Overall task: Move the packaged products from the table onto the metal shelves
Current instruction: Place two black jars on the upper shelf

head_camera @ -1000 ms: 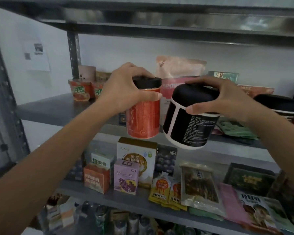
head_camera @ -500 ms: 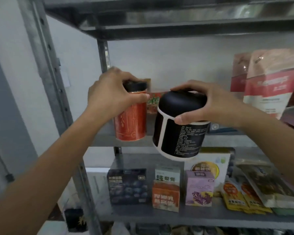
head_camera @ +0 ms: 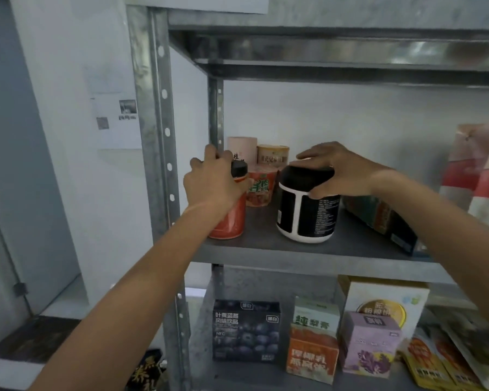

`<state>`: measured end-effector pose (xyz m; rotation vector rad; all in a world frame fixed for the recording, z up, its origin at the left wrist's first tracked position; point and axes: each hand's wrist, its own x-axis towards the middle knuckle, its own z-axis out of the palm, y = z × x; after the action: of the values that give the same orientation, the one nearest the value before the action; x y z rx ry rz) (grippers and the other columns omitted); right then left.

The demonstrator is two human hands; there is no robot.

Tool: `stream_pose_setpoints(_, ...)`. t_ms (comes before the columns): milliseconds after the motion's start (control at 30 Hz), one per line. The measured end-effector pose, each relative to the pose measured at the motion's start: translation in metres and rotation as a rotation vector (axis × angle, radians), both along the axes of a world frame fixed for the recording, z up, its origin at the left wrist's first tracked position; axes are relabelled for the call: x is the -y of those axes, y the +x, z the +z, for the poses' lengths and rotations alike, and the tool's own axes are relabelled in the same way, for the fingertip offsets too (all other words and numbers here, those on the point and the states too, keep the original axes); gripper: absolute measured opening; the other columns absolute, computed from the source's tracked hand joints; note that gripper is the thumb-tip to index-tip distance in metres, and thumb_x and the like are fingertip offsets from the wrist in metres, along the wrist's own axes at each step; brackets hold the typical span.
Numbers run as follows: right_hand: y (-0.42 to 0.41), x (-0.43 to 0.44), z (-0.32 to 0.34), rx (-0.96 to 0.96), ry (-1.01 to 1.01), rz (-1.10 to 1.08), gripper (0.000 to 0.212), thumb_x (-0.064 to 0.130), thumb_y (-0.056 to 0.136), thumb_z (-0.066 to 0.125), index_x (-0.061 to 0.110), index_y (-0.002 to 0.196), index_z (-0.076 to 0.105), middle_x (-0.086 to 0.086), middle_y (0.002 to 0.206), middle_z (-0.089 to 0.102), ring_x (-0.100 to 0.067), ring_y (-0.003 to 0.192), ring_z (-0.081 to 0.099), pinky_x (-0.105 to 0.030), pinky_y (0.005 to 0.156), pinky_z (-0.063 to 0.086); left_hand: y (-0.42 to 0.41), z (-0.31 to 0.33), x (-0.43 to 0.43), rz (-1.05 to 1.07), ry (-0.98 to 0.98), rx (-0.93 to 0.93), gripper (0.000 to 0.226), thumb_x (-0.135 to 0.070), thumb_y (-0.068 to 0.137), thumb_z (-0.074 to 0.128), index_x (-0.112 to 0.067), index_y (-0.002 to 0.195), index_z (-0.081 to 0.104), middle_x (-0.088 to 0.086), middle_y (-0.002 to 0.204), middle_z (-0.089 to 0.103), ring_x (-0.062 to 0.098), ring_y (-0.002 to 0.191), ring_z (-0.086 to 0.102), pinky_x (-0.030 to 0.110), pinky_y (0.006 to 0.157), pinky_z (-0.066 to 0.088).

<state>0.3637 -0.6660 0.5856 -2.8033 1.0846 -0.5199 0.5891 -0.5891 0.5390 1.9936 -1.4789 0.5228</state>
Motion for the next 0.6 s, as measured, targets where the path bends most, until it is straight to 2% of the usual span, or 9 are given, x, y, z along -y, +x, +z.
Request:
stream_pose_setpoints(67,-0.008,0.0,0.006,-0.185,-0.114,-0.11,0.07,0.014,0.082,0.066,0.043,0.14,0.04,0.01,0.139,0.036,-0.018,0.135,0.016,-0.041,0.111,0.023,0.01,0.007,-0.007,-0.1,0.152,0.034,0.074,-0.059,0.08,0.064,-0.025,0.139,0.037,0.007,0.136,0.035,0.033,0.12,0.042,0.043,0.087,0.043)
stream_pose_setpoints(133,-0.017,-0.005,0.005,-0.194,-0.088,-0.139,0.074,0.018,0.08,0.069,0.047,0.139,0.036,0.01,0.129,0.042,-0.024,0.129,0.028,-0.045,0.106,0.033,0.024,0.016,-0.018,-0.272,0.308,-0.022,0.086,-0.046,0.075,0.076,-0.033,0.144,0.027,0.005,0.138,0.034,0.031,0.124,0.039,0.046,0.096,0.043)
stream_pose_setpoints(233,-0.008,-0.019,-0.009,-0.145,-0.057,-0.239,0.073,0.053,0.074,0.073,0.033,0.134,0.035,0.003,0.123,0.047,-0.022,0.115,0.046,-0.039,0.088,0.044,0.034,0.015,-0.026,-0.363,0.309,-0.03,0.09,-0.02,0.071,0.083,-0.035,0.143,0.031,0.001,0.134,0.041,0.027,0.123,0.039,0.047,0.098,0.042)
stream_pose_setpoints(300,0.009,-0.024,-0.025,-0.194,-0.322,-0.383,0.084,0.072,0.071,0.062,0.02,0.13,0.033,-0.005,0.12,0.049,-0.028,0.109,0.05,-0.039,0.079,0.043,0.027,0.012,-0.022,-0.317,0.232,0.003,0.086,-0.022,0.069,0.084,-0.034,0.14,0.037,0.0,0.131,0.045,0.027,0.121,0.039,0.044,0.094,0.043)
stream_pose_setpoints(367,0.02,-0.023,-0.036,-0.223,-0.547,-0.436,0.088,0.072,0.071,0.061,0.014,0.129,0.031,-0.01,0.118,0.051,-0.032,0.105,0.052,-0.038,0.072,0.043,0.015,0.011,-0.017,-0.264,0.201,0.067,0.083,-0.031,0.07,0.083,-0.033,0.14,0.038,-0.001,0.129,0.046,0.027,0.12,0.037,0.042,0.089,0.042)
stream_pose_setpoints(400,0.019,-0.019,-0.038,-0.205,-0.584,-0.418,0.086,0.068,0.072,0.065,0.013,0.128,0.031,-0.01,0.117,0.052,-0.032,0.103,0.053,-0.038,0.07,0.042,0.011,0.011,-0.013,-0.243,0.192,0.106,0.082,-0.035,0.071,0.081,-0.033,0.141,0.038,-0.001,0.13,0.045,0.027,0.121,0.035,0.041,0.087,0.041)
stream_pose_setpoints(433,0.014,-0.014,-0.036,-0.175,-0.551,-0.376,0.083,0.062,0.072,0.07,0.014,0.127,0.031,-0.01,0.116,0.052,-0.032,0.101,0.053,-0.037,0.068,0.041,0.008,0.01,-0.009,-0.229,0.179,0.14,0.082,-0.038,0.072,0.08,-0.032,0.142,0.037,-0.001,0.13,0.045,0.027,0.121,0.034,0.04,0.086,0.041)
stream_pose_setpoints(533,-0.016,0.005,-0.021,-0.098,-0.223,-0.233,0.074,0.038,0.071,0.081,0.019,0.122,0.031,-0.007,0.114,0.056,-0.027,0.097,0.055,-0.033,0.07,0.041,0.001,0.004,0.001,-0.201,0.107,0.211,0.081,-0.046,0.072,0.077,-0.028,0.141,0.038,-0.001,0.13,0.042,0.025,0.121,0.032,0.039,0.08,0.043)
stream_pose_setpoints(600,-0.03,0.011,-0.015,-0.115,-0.117,-0.261,0.071,0.038,0.07,0.082,0.021,0.117,0.031,-0.006,0.112,0.057,-0.024,0.096,0.054,-0.036,0.076,0.045,-0.003,-0.001,0.005,-0.198,0.088,0.228,0.082,-0.05,0.071,0.076,-0.027,0.141,0.038,-0.001,0.131,0.038,0.025,0.121,0.03,0.039,0.079,0.044)
